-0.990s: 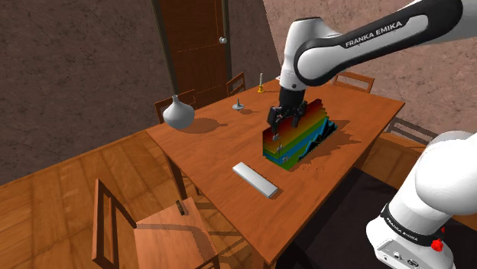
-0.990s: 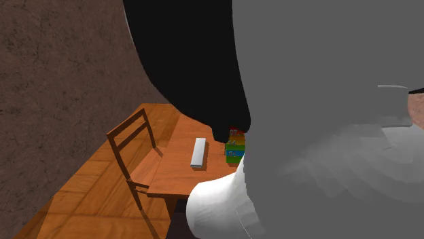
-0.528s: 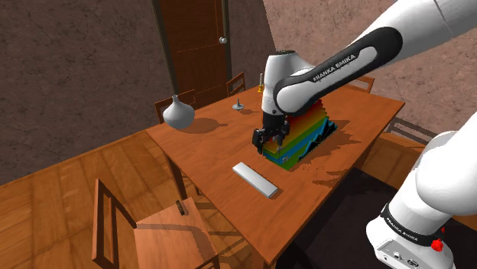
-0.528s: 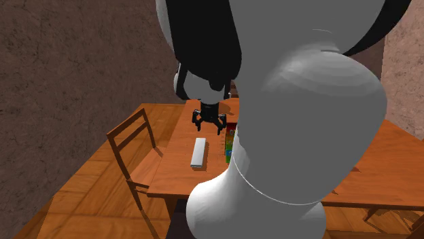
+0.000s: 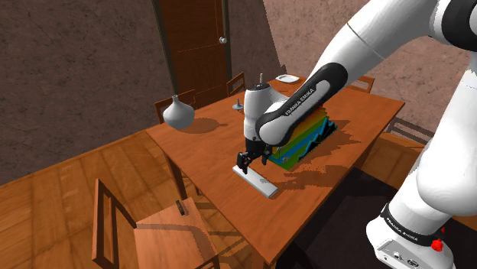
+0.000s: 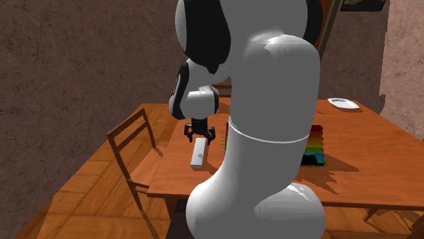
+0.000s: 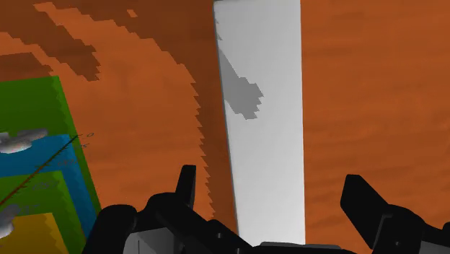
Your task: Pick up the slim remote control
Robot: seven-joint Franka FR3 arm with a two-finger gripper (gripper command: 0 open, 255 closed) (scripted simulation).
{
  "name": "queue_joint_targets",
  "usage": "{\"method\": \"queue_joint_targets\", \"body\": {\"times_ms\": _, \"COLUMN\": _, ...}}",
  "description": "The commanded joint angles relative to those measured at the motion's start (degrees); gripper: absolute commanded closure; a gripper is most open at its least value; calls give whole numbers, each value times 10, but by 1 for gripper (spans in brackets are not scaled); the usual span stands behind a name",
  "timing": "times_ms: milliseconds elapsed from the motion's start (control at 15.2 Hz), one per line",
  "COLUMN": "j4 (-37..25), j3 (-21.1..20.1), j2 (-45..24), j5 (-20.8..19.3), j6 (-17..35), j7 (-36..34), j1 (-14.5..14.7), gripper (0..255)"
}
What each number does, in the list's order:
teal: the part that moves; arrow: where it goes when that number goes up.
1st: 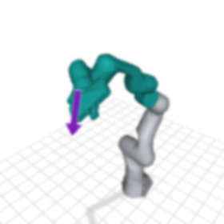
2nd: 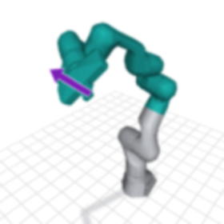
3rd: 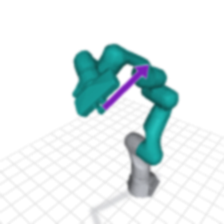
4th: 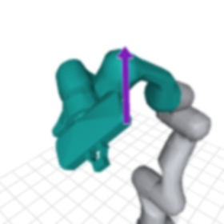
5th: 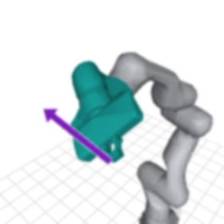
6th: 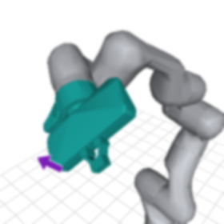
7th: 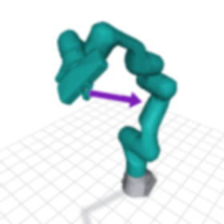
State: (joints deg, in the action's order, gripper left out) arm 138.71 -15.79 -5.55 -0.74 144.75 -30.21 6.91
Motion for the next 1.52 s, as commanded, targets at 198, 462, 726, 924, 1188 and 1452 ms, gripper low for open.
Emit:
{"method": "queue_joint_targets", "body": {"times_ms": 198, "j4": -8, "j3": 4, "j2": -51, "j5": -27, "j6": 39, "j7": -23, "j1": 8, "gripper": 0}}
{"method": "queue_joint_targets", "body": {"times_ms": 462, "j4": -8, "j3": 12, "j2": -85, "j5": -45, "j6": 72, "j7": -36, "j1": 13, "gripper": 0}}
{"method": "queue_joint_targets", "body": {"times_ms": 726, "j4": -9, "j3": 13, "j2": -86, "j5": -45, "j6": 72, "j7": -35, "j1": 13, "gripper": 255}}
{"method": "queue_joint_targets", "body": {"times_ms": 924, "j4": -9, "j3": 13, "j2": -86, "j5": -45, "j6": 72, "j7": -36, "j1": 13, "gripper": 255}}
{"method": "queue_joint_targets", "body": {"times_ms": 1188, "j4": -9, "j3": 13, "j2": -86, "j5": -45, "j6": 72, "j7": -36, "j1": 13, "gripper": 255}}
{"method": "queue_joint_targets", "body": {"times_ms": 1452, "j4": -7, "j3": 7, "j2": -62, "j5": -33, "j6": 51, "j7": -27, "j1": 9, "gripper": 255}}
